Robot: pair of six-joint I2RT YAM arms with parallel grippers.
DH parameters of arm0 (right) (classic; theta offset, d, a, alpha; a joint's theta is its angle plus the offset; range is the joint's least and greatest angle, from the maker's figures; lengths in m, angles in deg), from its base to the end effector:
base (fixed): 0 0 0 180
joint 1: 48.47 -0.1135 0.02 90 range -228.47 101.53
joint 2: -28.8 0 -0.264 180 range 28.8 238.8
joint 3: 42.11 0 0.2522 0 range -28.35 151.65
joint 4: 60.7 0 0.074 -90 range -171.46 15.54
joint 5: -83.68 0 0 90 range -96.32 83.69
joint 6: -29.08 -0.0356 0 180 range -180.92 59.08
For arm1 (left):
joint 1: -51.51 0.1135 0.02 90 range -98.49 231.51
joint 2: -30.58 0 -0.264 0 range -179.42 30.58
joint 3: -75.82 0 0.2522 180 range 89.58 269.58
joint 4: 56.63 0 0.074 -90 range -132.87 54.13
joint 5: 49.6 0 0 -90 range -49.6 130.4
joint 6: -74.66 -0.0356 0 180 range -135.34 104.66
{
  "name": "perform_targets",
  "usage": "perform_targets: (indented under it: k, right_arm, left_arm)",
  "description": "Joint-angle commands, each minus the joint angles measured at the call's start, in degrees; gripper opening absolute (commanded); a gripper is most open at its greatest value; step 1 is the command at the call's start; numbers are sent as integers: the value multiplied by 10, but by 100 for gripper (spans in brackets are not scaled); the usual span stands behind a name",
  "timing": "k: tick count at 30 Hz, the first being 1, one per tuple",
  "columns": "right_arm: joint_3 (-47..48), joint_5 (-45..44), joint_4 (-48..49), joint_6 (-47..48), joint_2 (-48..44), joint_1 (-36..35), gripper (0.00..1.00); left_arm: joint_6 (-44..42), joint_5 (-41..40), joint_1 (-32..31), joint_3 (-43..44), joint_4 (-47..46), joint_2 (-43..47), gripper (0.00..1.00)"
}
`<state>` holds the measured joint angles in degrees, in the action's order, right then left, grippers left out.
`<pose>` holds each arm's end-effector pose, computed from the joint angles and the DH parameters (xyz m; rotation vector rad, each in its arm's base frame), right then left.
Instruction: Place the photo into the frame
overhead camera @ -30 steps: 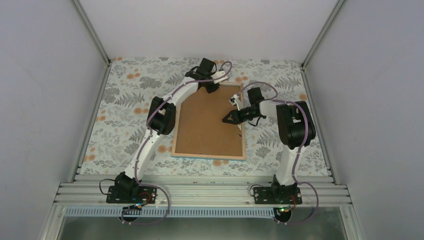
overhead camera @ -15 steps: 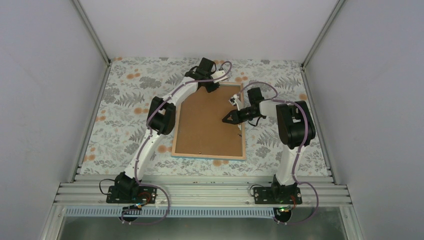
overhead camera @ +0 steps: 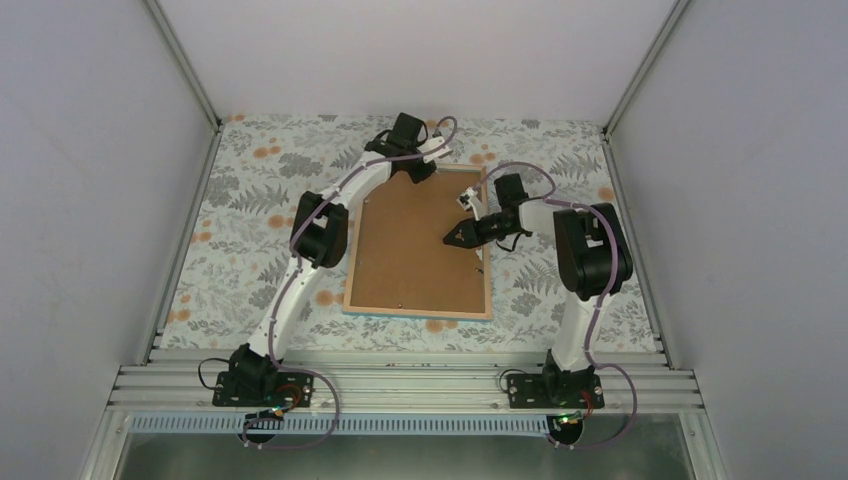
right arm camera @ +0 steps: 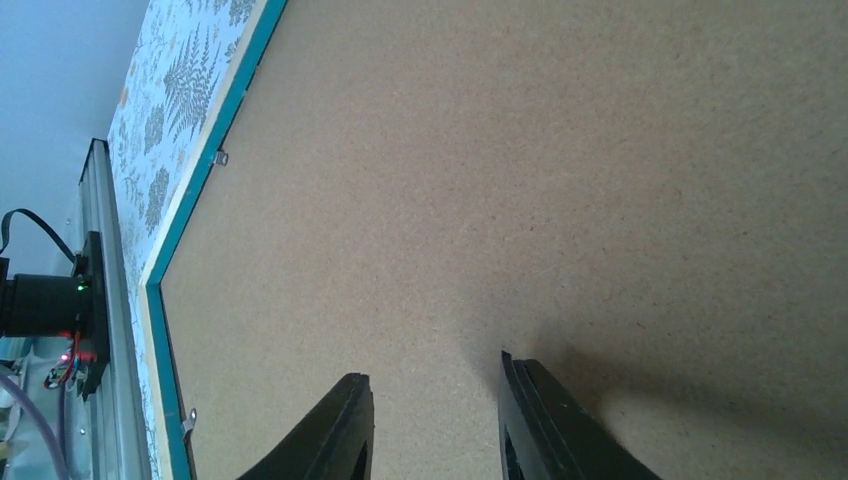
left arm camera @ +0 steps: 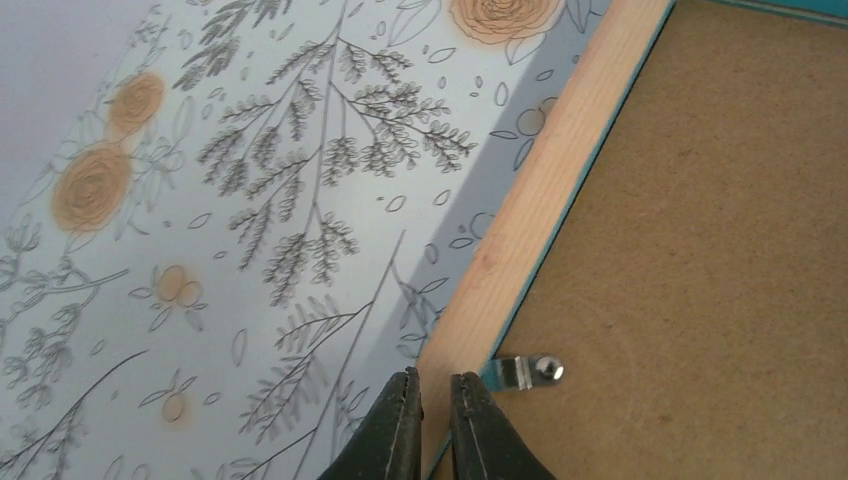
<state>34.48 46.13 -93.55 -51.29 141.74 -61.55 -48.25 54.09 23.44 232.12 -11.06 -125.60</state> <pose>0.3443 0.1090 0.1177 -0.7243 2.4418 1.2630 0.5165 -0.2850 0.1433 1.2894 1.9626 -0.2407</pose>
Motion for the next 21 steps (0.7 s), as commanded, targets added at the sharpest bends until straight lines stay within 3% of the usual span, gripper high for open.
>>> perform_targets:
  k: [1,8,11,14,15,20,21]
  right_arm:
    - [4,-25,0,21,-52,-2,34]
    - [41,-61,-19,28,-118,13,45]
    - [54,-85,-25,34,-152,30,56]
    - [68,-109,-32,42,-187,47,68]
    - [72,-116,-33,44,-200,54,72]
    - [98,-146,-41,54,-255,80,99]
    - [101,-152,-41,54,-266,83,100]
  left_arm:
    - [8,-3,17,44,37,10,14]
    - [-4,8,17,-23,22,115,50]
    - [-19,9,17,-74,29,182,68]
    - [-29,0,17,-180,-5,276,95]
    - [-34,-2,16,-217,-16,306,100]
    - [-48,-21,8,-309,16,428,100]
    - [-46,-31,7,-324,23,447,100]
